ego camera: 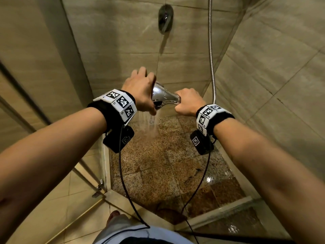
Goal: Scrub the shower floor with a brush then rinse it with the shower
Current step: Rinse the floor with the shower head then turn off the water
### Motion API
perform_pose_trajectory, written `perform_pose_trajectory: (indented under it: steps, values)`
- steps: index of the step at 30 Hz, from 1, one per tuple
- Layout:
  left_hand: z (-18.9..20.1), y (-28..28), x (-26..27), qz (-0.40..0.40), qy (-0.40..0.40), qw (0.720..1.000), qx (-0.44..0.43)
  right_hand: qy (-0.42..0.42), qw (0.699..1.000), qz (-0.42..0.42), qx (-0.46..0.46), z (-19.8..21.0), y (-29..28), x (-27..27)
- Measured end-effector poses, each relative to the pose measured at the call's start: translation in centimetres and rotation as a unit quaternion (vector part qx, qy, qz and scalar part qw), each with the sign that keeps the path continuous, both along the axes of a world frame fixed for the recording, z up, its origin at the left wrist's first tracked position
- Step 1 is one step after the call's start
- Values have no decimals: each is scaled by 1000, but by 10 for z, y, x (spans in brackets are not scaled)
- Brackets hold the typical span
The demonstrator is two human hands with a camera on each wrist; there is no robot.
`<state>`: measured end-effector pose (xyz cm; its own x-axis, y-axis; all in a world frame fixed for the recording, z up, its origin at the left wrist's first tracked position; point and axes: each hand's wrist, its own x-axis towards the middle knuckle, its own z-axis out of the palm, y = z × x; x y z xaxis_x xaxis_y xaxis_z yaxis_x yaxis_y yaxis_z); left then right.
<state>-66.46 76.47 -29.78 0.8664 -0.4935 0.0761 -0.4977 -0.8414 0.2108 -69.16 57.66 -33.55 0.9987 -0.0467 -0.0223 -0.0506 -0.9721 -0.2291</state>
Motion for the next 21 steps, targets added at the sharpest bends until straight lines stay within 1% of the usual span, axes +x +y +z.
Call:
perform_pose_trajectory:
  steps: [5,8,11,16,21]
  values:
    - [3,-5,-1,-10,-37,999,-1,-21,1000,-8,-17,5,-4,-2]
    - [4,-7,-2,-13,-40,999,2,-20,1000,-6,-18,7,-6,-3]
    - [6,-8,0,-16,-19,1000,3,-6,1000,-7,-18,9,-8,-4]
    - [12,-7,6,-16,43,999,18,24,1000,-1,-3,18,-8,-7]
    - [15,1,13,-13,59,998,28,39,999,14,28,22,1,-8]
